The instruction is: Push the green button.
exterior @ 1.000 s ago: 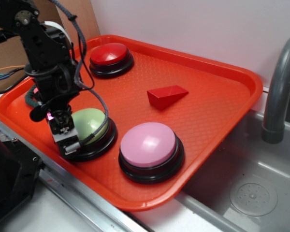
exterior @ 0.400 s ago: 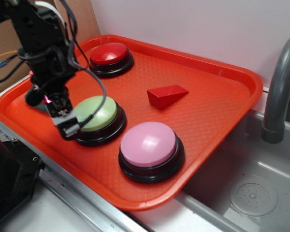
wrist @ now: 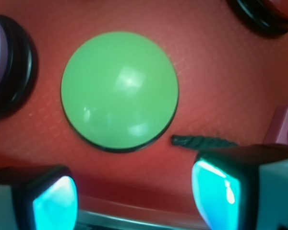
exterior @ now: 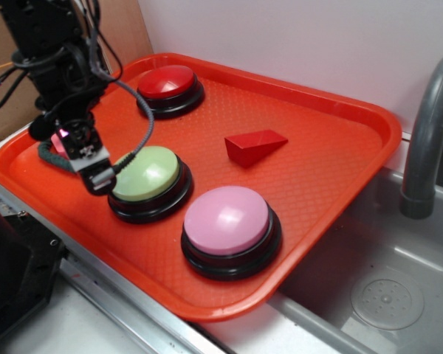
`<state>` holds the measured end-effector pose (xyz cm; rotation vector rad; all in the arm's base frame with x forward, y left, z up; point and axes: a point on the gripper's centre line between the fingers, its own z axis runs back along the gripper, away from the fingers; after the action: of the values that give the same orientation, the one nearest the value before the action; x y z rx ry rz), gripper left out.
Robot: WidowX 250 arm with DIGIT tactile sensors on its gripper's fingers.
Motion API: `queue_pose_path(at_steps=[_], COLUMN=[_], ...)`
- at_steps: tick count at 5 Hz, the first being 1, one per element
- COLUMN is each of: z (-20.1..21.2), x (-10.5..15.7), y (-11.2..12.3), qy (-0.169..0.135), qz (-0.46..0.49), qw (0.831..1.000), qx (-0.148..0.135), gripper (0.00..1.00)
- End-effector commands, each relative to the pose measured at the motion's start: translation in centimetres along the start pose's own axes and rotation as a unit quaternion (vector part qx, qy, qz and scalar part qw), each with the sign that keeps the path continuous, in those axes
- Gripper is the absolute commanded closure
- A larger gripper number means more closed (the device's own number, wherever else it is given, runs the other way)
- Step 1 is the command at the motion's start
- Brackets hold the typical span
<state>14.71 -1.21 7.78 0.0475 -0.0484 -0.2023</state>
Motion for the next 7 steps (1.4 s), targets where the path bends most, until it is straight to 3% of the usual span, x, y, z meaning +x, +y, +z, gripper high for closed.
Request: queue_pose_path(at_steps=[1,7], z=[1.0,4.7], x=[1.9,3.1], y=[1.0,0.7], qy=[-0.026,-0.045], qz=[0.007,0.006], qw=[1.000,0.999], qx=[-0.014,0.000], gripper=[0.00,0.00])
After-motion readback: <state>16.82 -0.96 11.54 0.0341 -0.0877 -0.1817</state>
